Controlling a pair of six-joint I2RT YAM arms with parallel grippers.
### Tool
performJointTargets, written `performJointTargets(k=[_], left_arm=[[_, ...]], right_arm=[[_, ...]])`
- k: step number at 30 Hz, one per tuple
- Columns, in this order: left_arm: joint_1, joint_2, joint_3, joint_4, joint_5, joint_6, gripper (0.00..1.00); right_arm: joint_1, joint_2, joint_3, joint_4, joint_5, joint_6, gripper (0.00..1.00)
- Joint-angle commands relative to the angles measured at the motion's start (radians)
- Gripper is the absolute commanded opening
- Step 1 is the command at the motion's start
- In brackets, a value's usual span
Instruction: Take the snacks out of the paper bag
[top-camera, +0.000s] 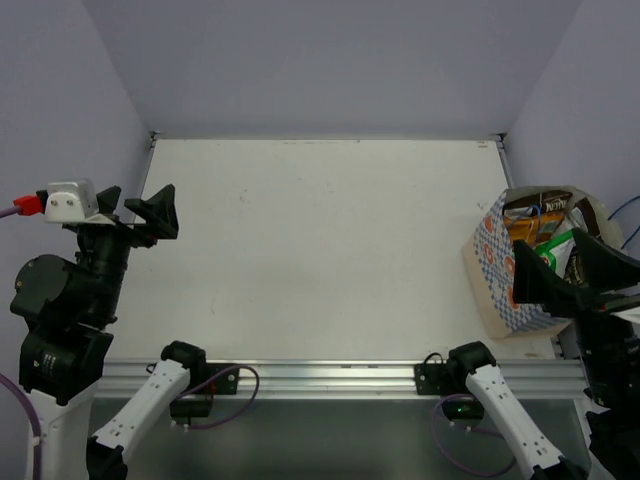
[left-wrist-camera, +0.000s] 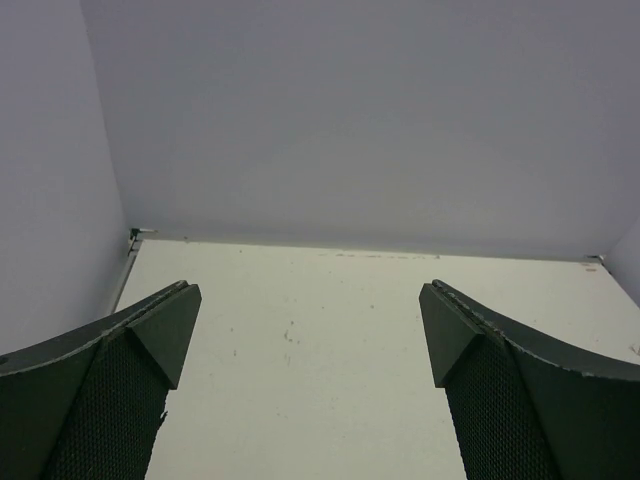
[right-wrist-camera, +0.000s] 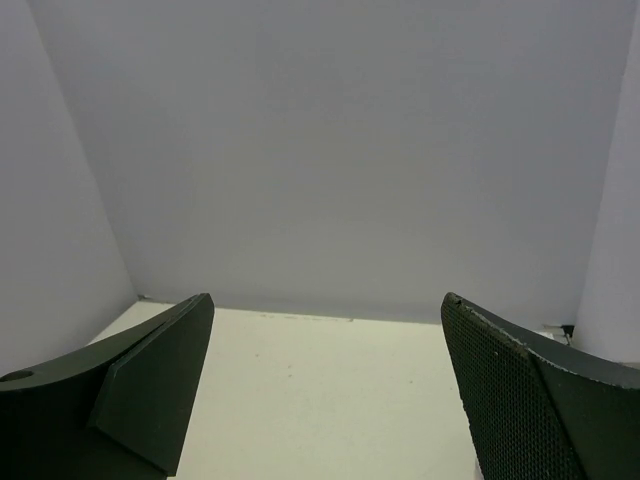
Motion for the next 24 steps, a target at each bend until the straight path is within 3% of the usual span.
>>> performJointTargets(k=[1, 10, 17, 21, 24], left_arm=[[-0.004, 0.016, -0.007, 0.015, 0.007, -0.014, 1.00], [-0.004, 0.051, -0.010, -0.005, 0.059, -0.044, 1.00], [-0.004, 0.085, -0.018, -0.044, 0.088, -0.080, 1.00], [-0.004, 0.088, -0.048, -0.056, 0.123, -0.101, 1.00], [-0.004, 0.091, -0.070, -0.056, 0.158, -0.118, 1.00]], right_arm=[[0.004, 0.005, -0.019, 0.020, 0.009, 0.021, 0.99], [0.004, 0.045, -0.045, -0.046, 0.094, 0.127, 0.99], [0.004, 0.191, 0.007, -0.316, 0.331, 0.345, 0.99], [0.004, 0.244, 0.007, -0.417, 0.523, 0.397, 0.99], [0.002, 0.278, 0.003, -0.476, 0.574, 0.422, 0.99]])
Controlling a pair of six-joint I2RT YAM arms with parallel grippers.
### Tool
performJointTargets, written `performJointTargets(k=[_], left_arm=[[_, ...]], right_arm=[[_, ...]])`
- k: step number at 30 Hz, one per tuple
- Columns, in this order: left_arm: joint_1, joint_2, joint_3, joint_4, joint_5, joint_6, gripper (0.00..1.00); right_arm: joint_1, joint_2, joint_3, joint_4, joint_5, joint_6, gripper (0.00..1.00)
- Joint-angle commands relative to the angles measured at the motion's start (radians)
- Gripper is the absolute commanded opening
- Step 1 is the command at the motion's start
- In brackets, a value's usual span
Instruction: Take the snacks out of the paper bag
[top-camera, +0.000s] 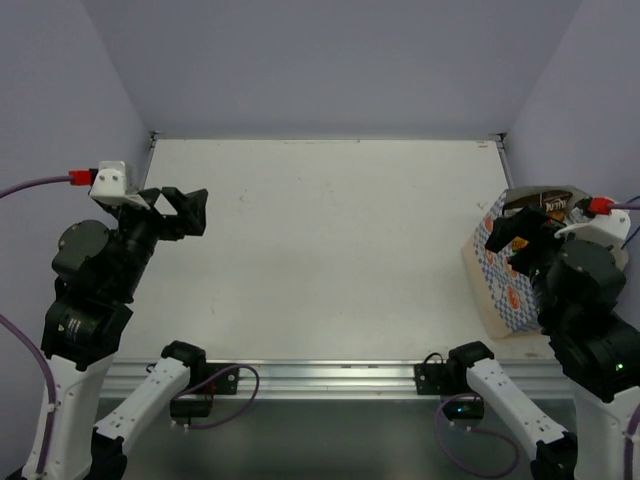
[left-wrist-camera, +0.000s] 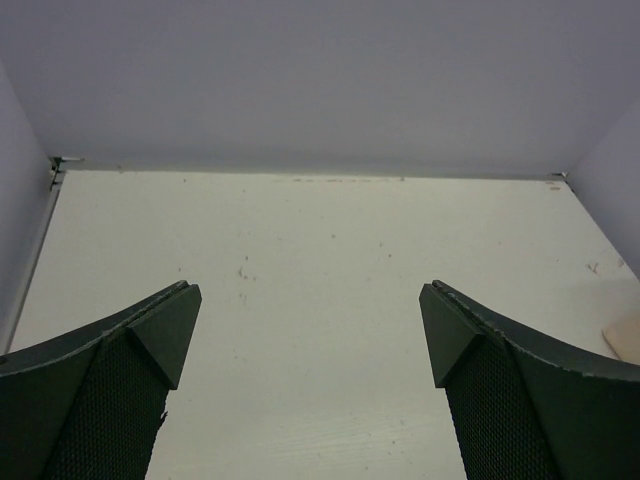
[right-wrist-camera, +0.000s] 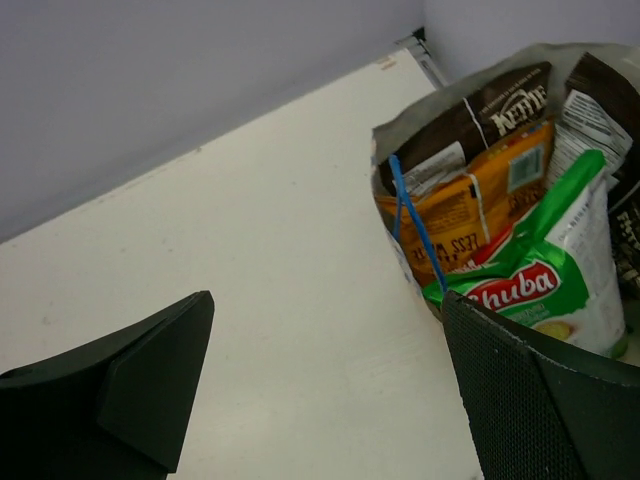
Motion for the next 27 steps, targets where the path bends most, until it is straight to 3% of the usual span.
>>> performJointTargets(k=[1, 10, 16, 21, 24, 27], left_arm=[[-0.003, 0.009, -0.030, -0.015, 0.066, -0.039, 1.00], [-0.009, -0.019, -0.075, 0.017, 0.178, -0.095, 1.00], [-0.020, -0.048, -0.089, 0.009, 0.175, -0.089, 1.00], [-0.034, -0.065, -0.096, -0.006, 0.151, -0.064, 1.00], [-0.040, -0.066, -0.098, -0.008, 0.123, -0.058, 1.00], [-0.043, -0.060, -0.100, -0.005, 0.126, -0.052, 1.00]], right_arm=[[-0.002, 0.040, -0.001, -0.116, 0.159, 0.082, 0.99], [-0.085, 0.144, -0.142, -0.103, 0.087, 0.105, 0.99], [-0.227, 0.172, -0.230, -0.040, -0.057, 0.062, 0.99], [-0.235, 0.201, -0.245, -0.022, -0.095, 0.011, 0.98], [-0.235, 0.209, -0.258, -0.004, -0.097, -0.016, 0.96], [-0.235, 0.209, -0.277, 0.018, -0.118, -0.039, 0.86]])
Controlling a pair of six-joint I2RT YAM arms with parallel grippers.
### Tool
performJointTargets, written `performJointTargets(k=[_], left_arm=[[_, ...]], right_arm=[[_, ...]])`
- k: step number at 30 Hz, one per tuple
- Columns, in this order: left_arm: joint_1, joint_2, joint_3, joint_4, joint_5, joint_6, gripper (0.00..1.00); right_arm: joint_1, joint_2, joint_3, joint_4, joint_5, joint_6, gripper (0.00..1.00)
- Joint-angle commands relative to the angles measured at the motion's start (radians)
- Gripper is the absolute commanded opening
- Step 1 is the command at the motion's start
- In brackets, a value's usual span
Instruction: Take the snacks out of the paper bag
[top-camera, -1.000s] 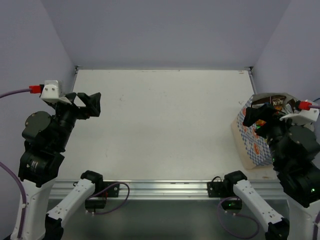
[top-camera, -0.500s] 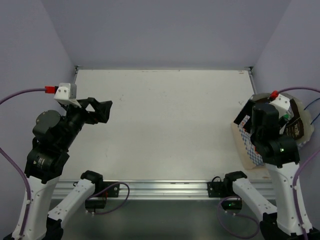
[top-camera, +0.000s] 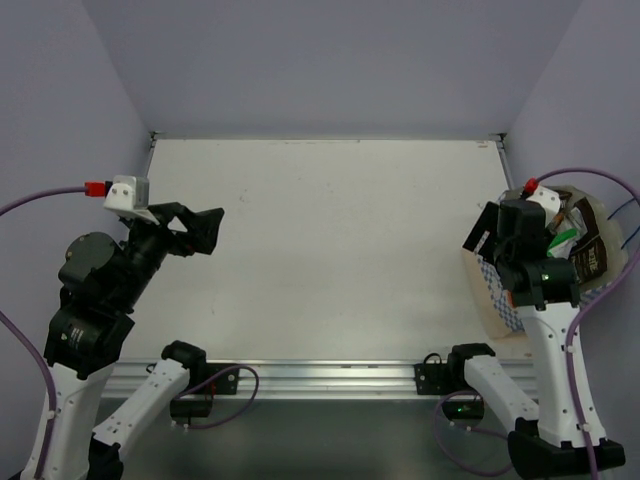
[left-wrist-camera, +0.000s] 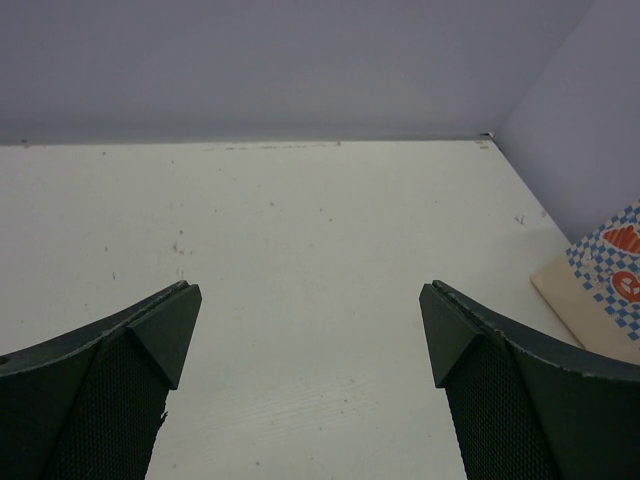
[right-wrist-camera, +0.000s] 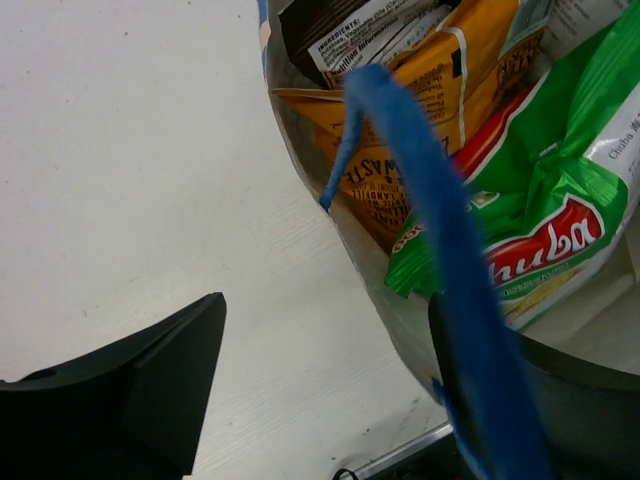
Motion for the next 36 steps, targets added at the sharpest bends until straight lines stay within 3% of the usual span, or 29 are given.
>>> performJointTargets(k=[1, 11, 14, 15, 23, 26, 36], left_arm=[[-0.010, 0.005, -0.007, 0.011, -0.011, 0.020, 1.00], [-0.015, 0.014, 0.001, 0.008, -0.011, 0.022, 1.00], [-0.017, 0.014, 0.002, 0.005, -0.014, 0.022, 1.00], [-0.017, 0.016, 0.004, 0.004, -0.014, 0.022, 1.00], [-0.017, 0.013, 0.002, -0.002, -0.035, 0.022, 1.00], [-0.018, 0.013, 0.001, -0.006, -0.043, 0.022, 1.00], [-0.018, 0.026, -0.001, -0.022, -0.070, 0.010, 1.00]], right_arm=[[-0.007, 0.004, -0.024, 0.067, -0.043, -0.048, 0.81], [-0.005, 0.014, -0.073, 0.115, -0.042, -0.074, 0.54], [-0.005, 0.025, -0.067, 0.127, -0.046, -0.087, 0.41], [-0.005, 0.028, -0.062, 0.130, -0.057, -0.097, 0.33], [-0.004, 0.086, 0.014, 0.175, -0.207, -0.155, 0.01], [0.016, 0.129, 0.063, 0.192, -0.269, -0.164, 0.00], [0.359, 0.382, 0.272, 0.278, -0.203, -0.101, 0.00]])
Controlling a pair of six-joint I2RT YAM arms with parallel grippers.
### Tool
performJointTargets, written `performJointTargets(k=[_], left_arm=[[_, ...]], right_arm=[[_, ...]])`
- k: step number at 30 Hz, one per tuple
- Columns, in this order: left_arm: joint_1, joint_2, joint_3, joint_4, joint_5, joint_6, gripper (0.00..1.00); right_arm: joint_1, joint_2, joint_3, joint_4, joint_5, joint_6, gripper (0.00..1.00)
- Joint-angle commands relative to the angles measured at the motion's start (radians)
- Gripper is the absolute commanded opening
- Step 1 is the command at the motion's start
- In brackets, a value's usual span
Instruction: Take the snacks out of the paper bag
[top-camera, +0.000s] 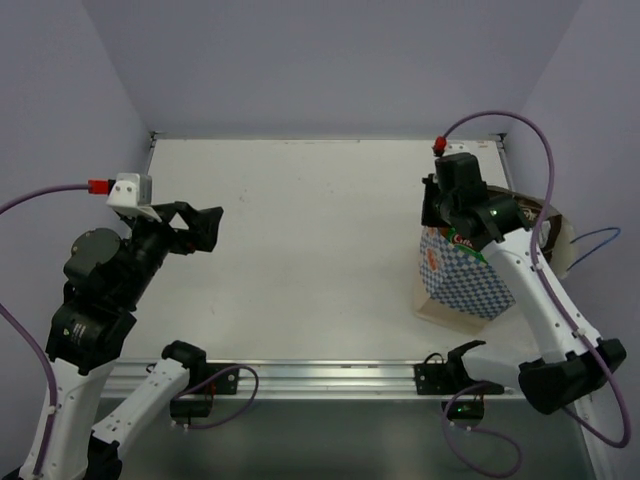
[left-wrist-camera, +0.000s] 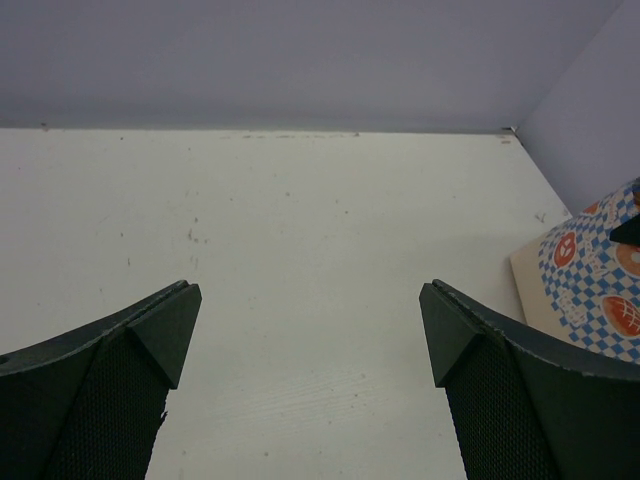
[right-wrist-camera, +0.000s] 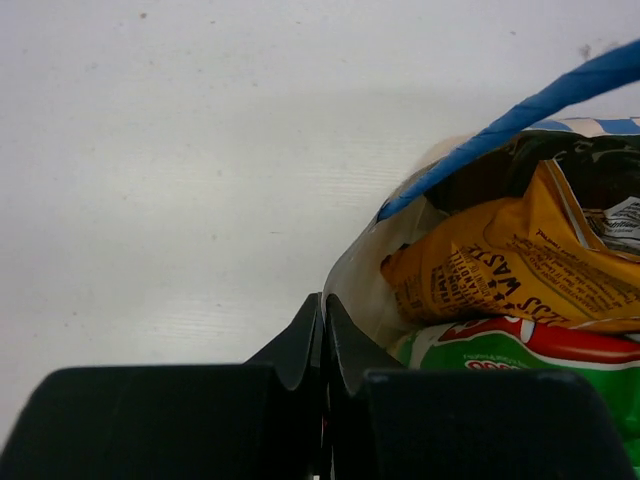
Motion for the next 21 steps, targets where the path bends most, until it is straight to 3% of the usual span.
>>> performJointTargets(k=[1, 13, 21], left_arm=[[-0.006, 0.011, -0.001, -0.010, -0.022, 0.007, 1.00], [-0.006, 0.013, 0.008, -0.038, -0.053, 0.010, 1.00], [-0.006, 0.031, 0.019, -0.072, -0.024, -0.013, 1.00]], right_arm=[[0.108, 0.069, 0.119, 0.153, -0.007, 0.038, 0.00], [0.379, 0.486, 0.497, 0.175, 0.049, -0.002, 0.00], [0.477, 0.612, 0.643, 0.150, 0.031, -0.008, 0.00]])
